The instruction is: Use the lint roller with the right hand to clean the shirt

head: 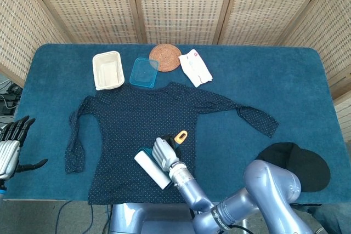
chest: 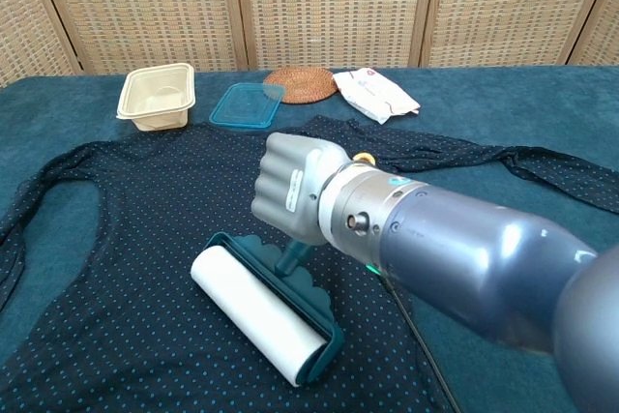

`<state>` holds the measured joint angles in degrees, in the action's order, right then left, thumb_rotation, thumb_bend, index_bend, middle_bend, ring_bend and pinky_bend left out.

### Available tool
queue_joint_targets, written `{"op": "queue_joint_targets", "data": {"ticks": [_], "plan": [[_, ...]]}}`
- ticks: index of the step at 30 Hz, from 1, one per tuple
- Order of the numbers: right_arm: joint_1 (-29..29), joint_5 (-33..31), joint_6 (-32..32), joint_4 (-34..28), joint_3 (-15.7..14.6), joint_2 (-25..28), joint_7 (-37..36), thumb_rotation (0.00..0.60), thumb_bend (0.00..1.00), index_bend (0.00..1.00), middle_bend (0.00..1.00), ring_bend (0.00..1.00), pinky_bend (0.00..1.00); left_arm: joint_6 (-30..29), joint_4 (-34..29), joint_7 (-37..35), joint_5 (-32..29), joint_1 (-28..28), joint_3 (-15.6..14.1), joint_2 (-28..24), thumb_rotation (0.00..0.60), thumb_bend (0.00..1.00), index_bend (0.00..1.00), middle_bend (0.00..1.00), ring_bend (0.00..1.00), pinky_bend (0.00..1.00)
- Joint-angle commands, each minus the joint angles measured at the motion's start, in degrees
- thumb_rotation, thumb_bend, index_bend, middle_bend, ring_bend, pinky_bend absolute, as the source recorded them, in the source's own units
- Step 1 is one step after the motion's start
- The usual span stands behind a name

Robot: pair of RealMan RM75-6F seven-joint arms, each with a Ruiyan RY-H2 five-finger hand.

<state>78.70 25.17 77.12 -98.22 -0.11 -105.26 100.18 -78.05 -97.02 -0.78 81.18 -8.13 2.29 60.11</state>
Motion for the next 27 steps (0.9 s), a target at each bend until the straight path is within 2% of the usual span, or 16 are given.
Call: {"op": "queue_joint_targets", "data": {"ticks": [1, 7, 12, 20, 21, 23, 25, 27], "plan": [[-0.76, 1.01, 0.27, 0.34, -0.93, 1.58, -0.74, 0.600, 0.59, 0.72, 1.00, 1.00, 1.00, 0.04, 0.09, -0.03, -0.06, 0.00, -0.01, 0.05, 0.600, 0.00, 0.00, 0.00, 0.00, 0.00], [-3.28, 2.57, -0.08, 1.23, -3.94, 5.86, -3.16, 0.600, 0.59, 0.72, 1.00, 1.00, 1.00, 0.35, 0.15, 0.47, -0.09, -0.18, -0.05, 0.29, 0.600, 0.00, 0.00, 0.00, 0.00, 0.00], [-6.45, 4.14, -1.52, 4.42, -6.65, 9.50, -7.22, 0.600, 0.59, 0.72, 1.00, 1.00, 1.00, 0.30, 0.02, 1.51, -0.07, -0.21, -0.15, 0.67, 0.600, 0.00, 0.00, 0.00, 0.00, 0.00], [-9.69, 5.11, -4.22, 8.35, -7.34, 13.56, -12.07, 0.600, 0.58, 0.69, 1.00, 1.00, 1.00, 0.15, -0.20, 2.63, -0.08, -0.19, -0.23, 1.00, 0.600, 0.00, 0.00, 0.00, 0.00, 0.00], [-9.97, 5.67, -4.46, 8.72, -7.50, 13.94, -12.47, 0.600, 0.57, 0.64, 1.00, 1.00, 1.00, 0.12, -0.23, 2.75, -0.04, -0.19, -0.26, 1.03, 0.600, 0.00, 0.00, 0.00, 0.00, 0.00], [-10.54, 6.52, -5.01, 9.04, -7.49, 14.39, -13.63, 0.600, 0.44, 0.44, 1.00, 1.00, 1.00, 0.06, -0.29, 2.88, 0.07, -0.16, -0.32, 1.06, 0.600, 0.00, 0.00, 0.00, 0.00, 0.00], [-11.30, 6.82, -5.89, 8.89, -6.96, 14.90, -15.47, 0.600, 0.15, 0.11, 1.00, 1.00, 1.00, -0.07, -0.35, 2.96, 0.22, -0.12, -0.37, 1.06, 0.600, 0.00, 0.00, 0.00, 0.00, 0.00], [-12.29, 7.53, -5.86, 8.11, -5.72, 15.49, -18.05, 0.600, 0.01, 0.00, 1.00, 1.00, 1.00, -0.35, -0.43, 2.75, 0.52, 0.02, -0.47, 0.95, 0.600, 0.00, 0.00, 0.00, 0.00, 0.00]]}}
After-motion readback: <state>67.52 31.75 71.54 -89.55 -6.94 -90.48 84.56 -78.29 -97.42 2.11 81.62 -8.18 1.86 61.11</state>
